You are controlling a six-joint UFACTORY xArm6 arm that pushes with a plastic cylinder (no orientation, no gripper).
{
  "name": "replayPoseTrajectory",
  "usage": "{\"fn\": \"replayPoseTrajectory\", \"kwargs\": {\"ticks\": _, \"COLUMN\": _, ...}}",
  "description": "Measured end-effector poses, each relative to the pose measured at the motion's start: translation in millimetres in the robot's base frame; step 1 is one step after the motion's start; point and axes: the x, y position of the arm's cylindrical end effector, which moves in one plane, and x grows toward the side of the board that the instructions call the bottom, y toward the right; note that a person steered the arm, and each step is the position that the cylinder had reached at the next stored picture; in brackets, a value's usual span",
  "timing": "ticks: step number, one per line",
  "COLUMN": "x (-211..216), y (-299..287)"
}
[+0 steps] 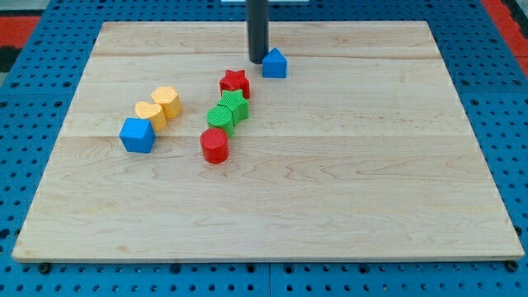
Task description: Slide the blue triangle slightly down
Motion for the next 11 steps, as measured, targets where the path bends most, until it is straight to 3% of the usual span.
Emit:
{"fn": "replayPoseTrajectory", "kwargs": {"ticks": 2, "x": 2.2, "y": -0.7}}
{"fn": "replayPoseTrajectory", "kwargs": {"ticks": 3, "x": -32.2, "y": -0.7}}
{"fn": "replayPoseTrajectory", "kwargs": {"ticks": 5, "x": -32.1, "y": 55.2}}
{"fn": "replayPoseTrajectory", "kwargs": {"ticks": 9, "x": 6.9, "y": 7.8}}
{"fn": "replayPoseTrajectory", "kwargs": {"ticks": 11, "x": 6.9, "y": -63.9}}
